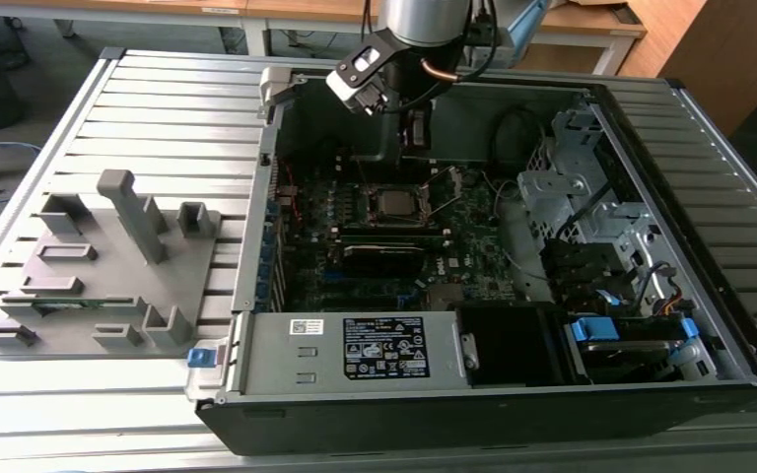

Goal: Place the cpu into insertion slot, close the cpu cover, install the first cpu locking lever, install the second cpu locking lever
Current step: 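Close the cpu cover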

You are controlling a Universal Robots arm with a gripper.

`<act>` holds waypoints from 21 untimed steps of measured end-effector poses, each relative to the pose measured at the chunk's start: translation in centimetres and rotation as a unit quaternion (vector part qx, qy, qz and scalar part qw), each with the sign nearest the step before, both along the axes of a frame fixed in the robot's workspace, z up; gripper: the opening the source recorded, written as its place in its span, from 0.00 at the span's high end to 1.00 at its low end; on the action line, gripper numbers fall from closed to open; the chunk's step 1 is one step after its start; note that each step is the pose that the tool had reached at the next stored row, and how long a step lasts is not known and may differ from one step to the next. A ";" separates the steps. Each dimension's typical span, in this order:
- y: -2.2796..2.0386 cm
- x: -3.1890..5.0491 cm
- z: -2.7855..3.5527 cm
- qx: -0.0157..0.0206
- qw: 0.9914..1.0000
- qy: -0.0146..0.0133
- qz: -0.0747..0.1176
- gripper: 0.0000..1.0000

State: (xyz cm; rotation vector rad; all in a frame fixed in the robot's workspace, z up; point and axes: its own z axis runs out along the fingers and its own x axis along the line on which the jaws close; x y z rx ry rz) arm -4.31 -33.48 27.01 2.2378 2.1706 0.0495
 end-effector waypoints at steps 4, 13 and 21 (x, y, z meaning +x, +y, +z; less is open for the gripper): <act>0.00 0.00 0.16 0.000 1.000 0.000 0.000 0.90; 0.00 0.00 0.51 0.000 1.000 0.000 0.000 0.90; 0.00 0.00 0.60 0.000 1.000 0.000 0.000 0.90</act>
